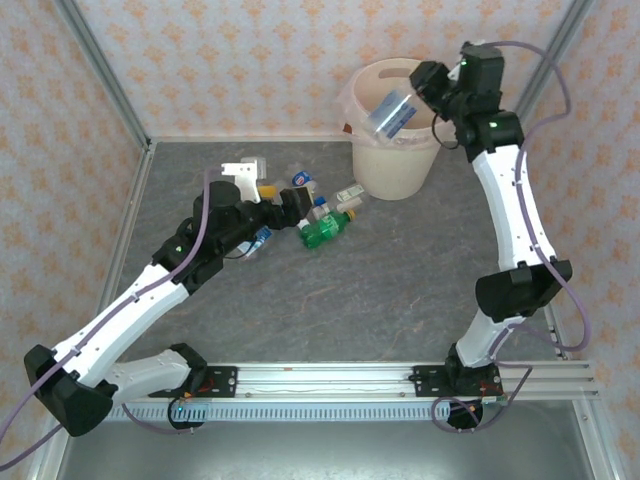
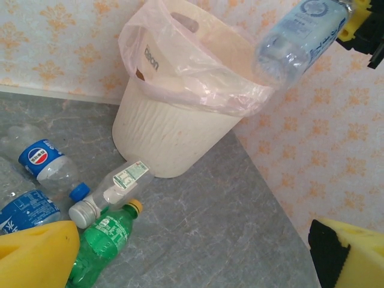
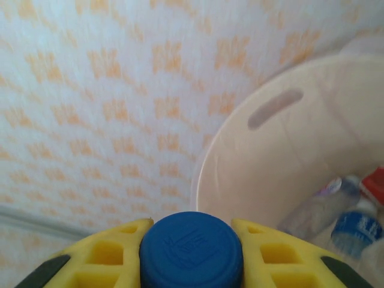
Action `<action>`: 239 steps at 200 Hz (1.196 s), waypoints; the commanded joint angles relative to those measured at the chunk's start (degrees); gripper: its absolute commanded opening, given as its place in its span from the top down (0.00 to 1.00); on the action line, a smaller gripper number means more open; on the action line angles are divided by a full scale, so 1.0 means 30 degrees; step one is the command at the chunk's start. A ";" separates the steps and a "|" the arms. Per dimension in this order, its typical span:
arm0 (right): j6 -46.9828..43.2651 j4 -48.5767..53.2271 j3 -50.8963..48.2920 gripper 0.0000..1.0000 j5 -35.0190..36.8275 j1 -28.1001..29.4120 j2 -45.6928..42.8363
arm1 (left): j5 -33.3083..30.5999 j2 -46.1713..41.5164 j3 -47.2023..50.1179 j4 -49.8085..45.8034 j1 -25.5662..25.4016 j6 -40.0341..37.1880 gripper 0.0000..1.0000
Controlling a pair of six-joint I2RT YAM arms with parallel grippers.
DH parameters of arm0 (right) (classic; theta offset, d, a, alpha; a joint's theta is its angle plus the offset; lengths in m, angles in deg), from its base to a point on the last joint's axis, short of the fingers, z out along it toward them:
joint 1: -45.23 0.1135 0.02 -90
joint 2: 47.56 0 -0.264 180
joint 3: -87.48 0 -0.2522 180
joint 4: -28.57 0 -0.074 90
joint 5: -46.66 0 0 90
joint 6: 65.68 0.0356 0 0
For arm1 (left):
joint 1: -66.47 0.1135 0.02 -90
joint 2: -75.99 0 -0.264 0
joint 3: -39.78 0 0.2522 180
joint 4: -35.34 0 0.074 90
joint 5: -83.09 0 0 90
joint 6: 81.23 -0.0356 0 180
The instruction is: Put the plastic bottles in the bin
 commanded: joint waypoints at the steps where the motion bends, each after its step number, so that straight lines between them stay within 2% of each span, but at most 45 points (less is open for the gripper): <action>1: 0.1189 -0.1970 0.0734 0.73 0.1205 -0.0783 0.0509 | -0.0623 -0.0599 0.0306 -0.0377 -0.0164 0.0244 0.01; 72: 0.2899 -0.2979 0.3677 0.74 0.3423 -0.1134 0.4379 | -0.1446 -0.1885 0.0876 -0.1044 -0.0179 0.0540 0.01; 148: 0.3906 -0.2868 0.5672 0.71 0.2691 -0.0991 0.7541 | -0.2476 -0.3059 0.0875 -0.2081 -0.0179 0.0372 0.01; 160: 0.3793 -0.2876 0.5698 0.64 0.2652 -0.0932 0.7684 | -0.2579 -0.3119 0.0853 -0.2198 -0.0179 0.0340 0.01; 176: 0.3583 -0.2676 0.6102 0.41 0.2569 -0.0865 0.7852 | -0.2612 -0.3162 0.0833 -0.2316 -0.0179 0.0259 0.01; 194: 0.3159 -0.2277 0.6548 0.21 0.2575 -0.0783 0.7811 | -0.2696 -0.3163 0.0863 -0.2401 -0.0174 0.0212 0.01; 206: 0.2927 -0.2078 0.6696 0.01 0.2585 -0.0754 0.7579 | -0.2841 -0.3149 0.0925 -0.2400 -0.0168 0.0197 0.01; 239: 0.2089 -0.1323 0.6601 0.00 0.3147 -0.0593 0.6469 | -0.2964 -0.3043 0.1214 -0.2114 -0.0150 0.0050 0.01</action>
